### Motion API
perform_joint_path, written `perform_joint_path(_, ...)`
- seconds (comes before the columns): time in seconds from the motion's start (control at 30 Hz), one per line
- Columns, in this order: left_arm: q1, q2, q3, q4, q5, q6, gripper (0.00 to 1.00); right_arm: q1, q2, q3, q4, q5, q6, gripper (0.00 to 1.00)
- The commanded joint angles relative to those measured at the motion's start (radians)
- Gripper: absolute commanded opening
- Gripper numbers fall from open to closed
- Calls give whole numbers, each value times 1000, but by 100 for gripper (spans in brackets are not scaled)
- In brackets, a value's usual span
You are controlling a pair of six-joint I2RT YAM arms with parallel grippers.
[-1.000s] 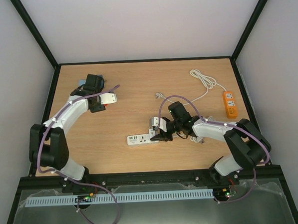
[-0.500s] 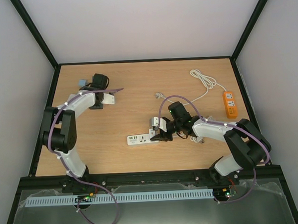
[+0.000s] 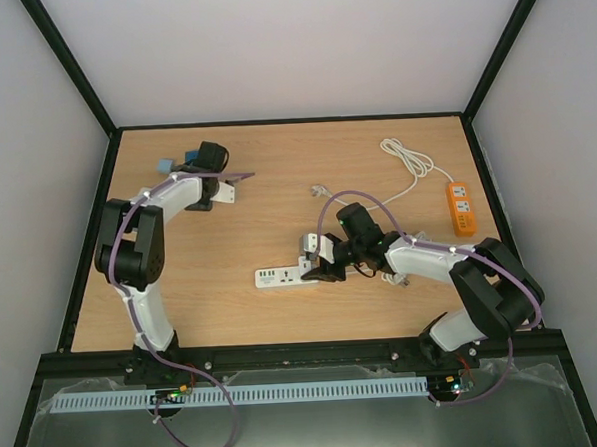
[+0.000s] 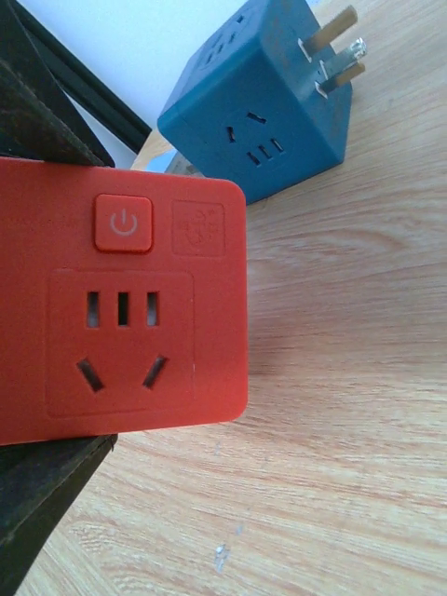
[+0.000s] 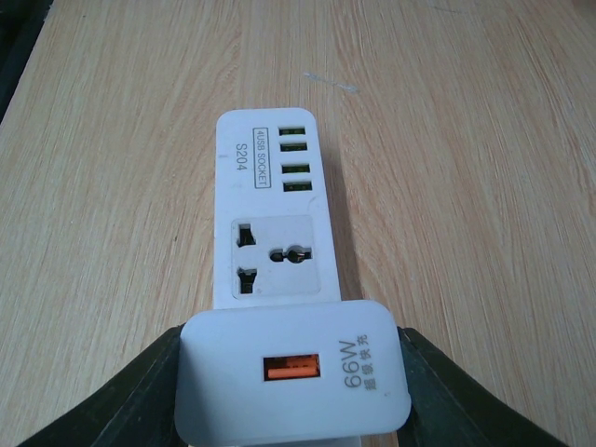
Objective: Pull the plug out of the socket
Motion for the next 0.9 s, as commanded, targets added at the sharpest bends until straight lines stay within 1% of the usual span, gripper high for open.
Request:
perform_joint_path(0.0,-7,35,38,-3,-58,20,42,4,-20,-17,-12,40,-4,45)
perform_joint_path(0.07,-7,45,48,-7,-64,19,47,4,-19,-18,-12,41,-5,45)
perform_joint_path(0.2,-8,54,56,-15,-67,10,61,4,-17,-17,-10,40,-5,47)
perform_joint_path(0.37,-7,49,57,-26,-58,-10,74,4,-11,-17,-10,37,-5,48)
perform_joint_path(0.47,-6,33,59,-44,-27,-30,80,4,-10,-16,-8,31,-7,50)
perform_joint_path(0.53,-5,22,58,-51,-8,-48,83,4,-10,-14,-8,26,-4,51)
perform_joint_path(0.7,4,-12,66,-77,56,-105,85,4,-15,-13,-8,24,2,54)
perform_joint_path(0.8,10,-53,87,-124,146,-169,86,4,-24,-13,-1,17,12,61)
perform_joint_path(0.87,11,-84,88,-150,201,-209,87,4,-30,-11,4,13,21,67)
